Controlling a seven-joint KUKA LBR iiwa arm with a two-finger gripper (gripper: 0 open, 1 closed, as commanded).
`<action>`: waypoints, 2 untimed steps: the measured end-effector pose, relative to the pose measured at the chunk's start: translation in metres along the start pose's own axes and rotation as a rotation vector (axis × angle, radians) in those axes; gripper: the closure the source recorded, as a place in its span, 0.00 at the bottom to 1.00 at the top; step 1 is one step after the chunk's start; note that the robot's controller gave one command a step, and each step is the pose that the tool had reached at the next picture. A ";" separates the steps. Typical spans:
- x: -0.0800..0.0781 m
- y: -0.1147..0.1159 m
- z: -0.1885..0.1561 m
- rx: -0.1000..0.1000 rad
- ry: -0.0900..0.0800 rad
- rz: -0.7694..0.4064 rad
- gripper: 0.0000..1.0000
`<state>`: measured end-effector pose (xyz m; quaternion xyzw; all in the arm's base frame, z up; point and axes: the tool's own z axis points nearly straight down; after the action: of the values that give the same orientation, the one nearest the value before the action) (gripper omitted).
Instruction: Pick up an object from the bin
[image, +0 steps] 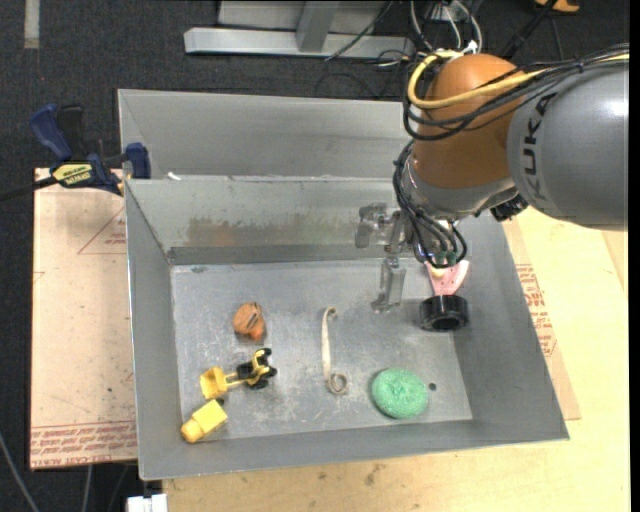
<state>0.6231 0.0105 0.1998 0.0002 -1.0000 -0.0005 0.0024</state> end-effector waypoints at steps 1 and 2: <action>-0.001 0.000 -0.005 0.000 -0.007 0.000 0.00; 0.004 0.015 0.046 0.000 -0.013 -0.001 0.00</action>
Offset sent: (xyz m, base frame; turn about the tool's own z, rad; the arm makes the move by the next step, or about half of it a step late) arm -0.0163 0.0388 -0.1270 -0.0024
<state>0.6187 0.0260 0.1539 0.0007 -1.0000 -0.0003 -0.0043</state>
